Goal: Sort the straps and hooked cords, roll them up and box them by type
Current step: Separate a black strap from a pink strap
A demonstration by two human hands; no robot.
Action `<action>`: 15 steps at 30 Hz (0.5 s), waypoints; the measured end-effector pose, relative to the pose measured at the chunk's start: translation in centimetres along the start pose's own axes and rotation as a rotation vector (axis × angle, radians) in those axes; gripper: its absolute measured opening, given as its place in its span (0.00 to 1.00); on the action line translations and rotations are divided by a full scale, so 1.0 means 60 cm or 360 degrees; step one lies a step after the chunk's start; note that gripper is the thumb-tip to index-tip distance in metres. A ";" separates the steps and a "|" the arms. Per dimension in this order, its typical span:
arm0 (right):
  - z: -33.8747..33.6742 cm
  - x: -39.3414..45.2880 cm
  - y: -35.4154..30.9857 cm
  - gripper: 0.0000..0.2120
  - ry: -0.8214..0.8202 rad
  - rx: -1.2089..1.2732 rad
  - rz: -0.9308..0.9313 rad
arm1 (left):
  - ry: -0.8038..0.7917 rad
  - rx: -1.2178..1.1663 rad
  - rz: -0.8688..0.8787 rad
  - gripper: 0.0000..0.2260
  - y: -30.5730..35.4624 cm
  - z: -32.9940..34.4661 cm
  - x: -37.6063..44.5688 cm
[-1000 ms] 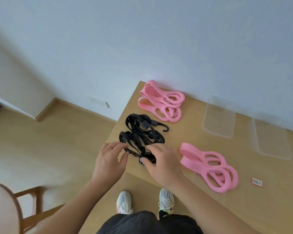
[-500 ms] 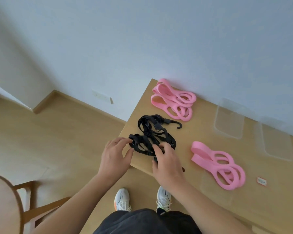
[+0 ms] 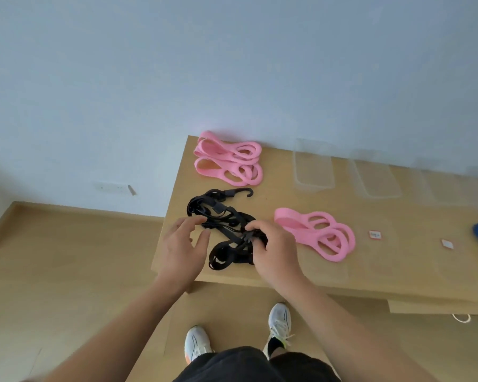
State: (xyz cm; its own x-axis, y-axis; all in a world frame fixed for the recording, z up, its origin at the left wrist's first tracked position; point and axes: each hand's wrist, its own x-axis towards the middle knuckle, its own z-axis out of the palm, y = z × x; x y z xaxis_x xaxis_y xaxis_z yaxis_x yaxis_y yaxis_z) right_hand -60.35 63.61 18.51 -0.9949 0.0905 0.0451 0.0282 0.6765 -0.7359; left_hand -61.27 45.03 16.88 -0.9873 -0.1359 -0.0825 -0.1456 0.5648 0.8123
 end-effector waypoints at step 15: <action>-0.311 0.011 0.088 0.21 -0.0222 0.0859 0.0399 | -0.0700 -0.0431 0.0439 0.09 0.318 0.125 -0.001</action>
State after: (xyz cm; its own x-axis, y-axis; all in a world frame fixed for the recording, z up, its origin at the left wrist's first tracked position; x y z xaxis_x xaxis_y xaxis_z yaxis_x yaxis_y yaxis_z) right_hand -59.05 80.89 27.29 -0.9686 0.0780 -0.2360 0.2464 0.1778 -0.9527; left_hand -64.44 61.95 28.05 -0.9284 0.3702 -0.0320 0.0850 0.2954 0.9516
